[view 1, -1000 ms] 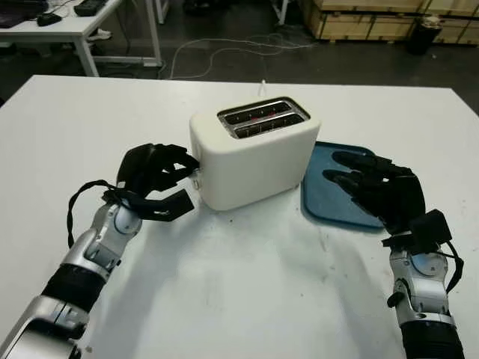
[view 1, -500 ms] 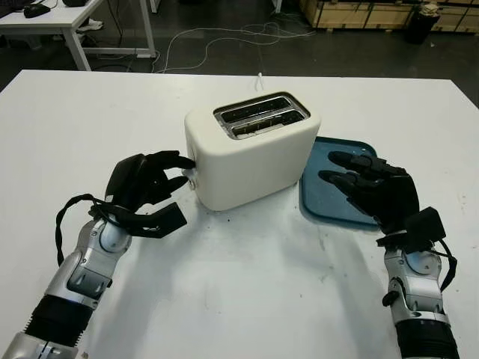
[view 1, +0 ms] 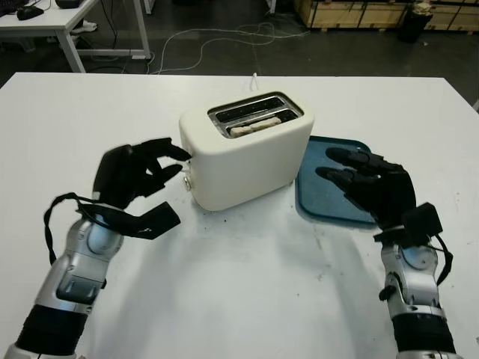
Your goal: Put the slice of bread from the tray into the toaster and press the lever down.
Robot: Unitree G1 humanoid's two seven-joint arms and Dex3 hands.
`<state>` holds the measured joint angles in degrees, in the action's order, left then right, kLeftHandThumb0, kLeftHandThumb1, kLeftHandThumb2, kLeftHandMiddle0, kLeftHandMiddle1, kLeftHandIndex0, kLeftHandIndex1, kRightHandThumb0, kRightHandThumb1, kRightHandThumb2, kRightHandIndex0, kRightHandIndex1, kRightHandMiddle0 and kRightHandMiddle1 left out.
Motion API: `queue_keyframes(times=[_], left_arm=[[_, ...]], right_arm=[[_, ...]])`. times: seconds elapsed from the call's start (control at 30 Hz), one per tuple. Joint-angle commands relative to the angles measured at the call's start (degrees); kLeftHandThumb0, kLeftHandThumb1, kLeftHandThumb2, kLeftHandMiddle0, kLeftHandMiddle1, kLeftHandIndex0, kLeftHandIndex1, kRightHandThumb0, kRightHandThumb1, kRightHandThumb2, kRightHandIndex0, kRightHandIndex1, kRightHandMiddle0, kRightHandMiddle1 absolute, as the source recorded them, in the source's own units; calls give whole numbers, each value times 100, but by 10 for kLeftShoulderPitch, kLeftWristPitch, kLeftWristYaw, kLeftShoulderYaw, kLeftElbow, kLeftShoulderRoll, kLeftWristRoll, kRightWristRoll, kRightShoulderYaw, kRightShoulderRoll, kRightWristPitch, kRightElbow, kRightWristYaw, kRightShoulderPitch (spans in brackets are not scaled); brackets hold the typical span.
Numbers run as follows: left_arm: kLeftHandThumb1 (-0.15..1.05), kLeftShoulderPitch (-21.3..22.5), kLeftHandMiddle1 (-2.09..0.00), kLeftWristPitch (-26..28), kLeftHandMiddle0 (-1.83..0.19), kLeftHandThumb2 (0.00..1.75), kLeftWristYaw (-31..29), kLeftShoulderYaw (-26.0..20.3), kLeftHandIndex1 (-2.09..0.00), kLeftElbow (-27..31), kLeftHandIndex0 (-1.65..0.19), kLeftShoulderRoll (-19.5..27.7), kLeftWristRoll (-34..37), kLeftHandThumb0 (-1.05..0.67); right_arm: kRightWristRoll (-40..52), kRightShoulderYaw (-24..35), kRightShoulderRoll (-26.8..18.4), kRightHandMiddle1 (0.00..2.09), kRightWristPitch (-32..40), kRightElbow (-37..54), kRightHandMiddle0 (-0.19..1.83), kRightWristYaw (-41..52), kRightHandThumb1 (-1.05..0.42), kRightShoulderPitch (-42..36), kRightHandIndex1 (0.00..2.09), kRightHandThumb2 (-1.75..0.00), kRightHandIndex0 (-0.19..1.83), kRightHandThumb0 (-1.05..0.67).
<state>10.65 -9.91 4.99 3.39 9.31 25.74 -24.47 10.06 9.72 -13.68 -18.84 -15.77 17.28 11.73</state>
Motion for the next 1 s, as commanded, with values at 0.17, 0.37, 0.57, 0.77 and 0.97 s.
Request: queue_keyframes(times=[0.17,0.37,0.57,0.77,0.97], left_arm=[[92,-8,-138,-11,-82,12,-10,-32,-89,6,-86,6,-8,-29],[92,12,-130,-21,-88,12,-43,-32,-88,-7,-87,31,-18,-28],[92,52,-140,8,-87,14,-129,-36,-80,9,-89,93,-34,-33],[91,116,-129,-15,-95,3,-179,-22,-66,-33,-103,138,-41,-37],[85,177,-107,-58,-107,0,-191,4,-28,-96,-125,168,-74,-43]], right_arm=[[-17,-1,-7,1,-38,-23,101,-1,-84,20,2,0,112,-45],[-10,0,-4,1,-28,-20,101,7,-84,13,1,0,111,-46],[-9,2,-3,0,-26,-20,102,9,-84,9,1,0,111,-45],[-11,1,-1,0,-21,-16,103,6,-84,5,1,0,112,-45],[-3,1,0,0,-17,-8,103,10,-84,2,1,0,112,-44]])
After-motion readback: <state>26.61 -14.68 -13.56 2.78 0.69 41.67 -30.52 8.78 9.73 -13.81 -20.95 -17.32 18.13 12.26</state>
